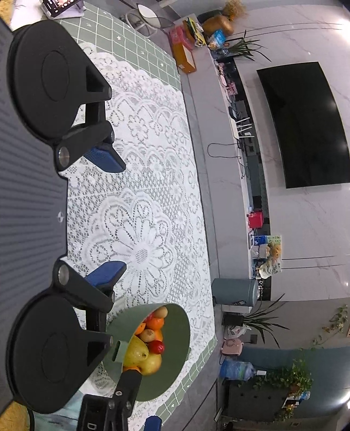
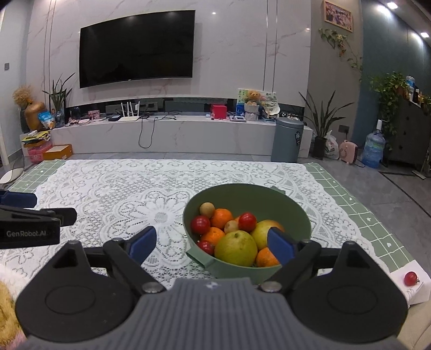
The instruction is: Organize fruits
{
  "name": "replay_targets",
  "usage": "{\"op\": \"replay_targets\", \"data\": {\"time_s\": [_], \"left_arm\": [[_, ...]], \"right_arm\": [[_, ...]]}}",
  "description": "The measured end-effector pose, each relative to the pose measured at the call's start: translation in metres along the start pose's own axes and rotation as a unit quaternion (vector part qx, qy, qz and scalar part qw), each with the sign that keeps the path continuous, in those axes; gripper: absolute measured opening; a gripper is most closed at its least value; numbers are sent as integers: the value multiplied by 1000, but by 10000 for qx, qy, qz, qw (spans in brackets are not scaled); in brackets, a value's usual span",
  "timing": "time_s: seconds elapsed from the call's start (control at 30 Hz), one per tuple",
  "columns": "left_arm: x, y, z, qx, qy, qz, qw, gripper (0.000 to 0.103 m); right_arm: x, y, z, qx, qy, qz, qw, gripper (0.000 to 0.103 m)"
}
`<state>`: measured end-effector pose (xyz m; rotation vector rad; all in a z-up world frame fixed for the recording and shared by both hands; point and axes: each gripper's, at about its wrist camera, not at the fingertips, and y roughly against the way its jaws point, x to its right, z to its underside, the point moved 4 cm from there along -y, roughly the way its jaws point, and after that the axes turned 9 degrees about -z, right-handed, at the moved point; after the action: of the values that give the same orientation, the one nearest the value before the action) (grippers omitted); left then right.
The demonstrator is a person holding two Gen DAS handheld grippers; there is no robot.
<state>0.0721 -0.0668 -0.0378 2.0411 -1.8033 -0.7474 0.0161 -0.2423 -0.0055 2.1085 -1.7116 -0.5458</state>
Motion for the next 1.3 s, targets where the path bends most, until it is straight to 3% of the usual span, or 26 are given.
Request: {"op": "replay_targets", "data": {"time_s": [1.3], "left_arm": [[-5,-2,3,-91,48,-1,9999,88]], "right_arm": [[5,-6,1,-82,-239,-72,9997,86]]}}
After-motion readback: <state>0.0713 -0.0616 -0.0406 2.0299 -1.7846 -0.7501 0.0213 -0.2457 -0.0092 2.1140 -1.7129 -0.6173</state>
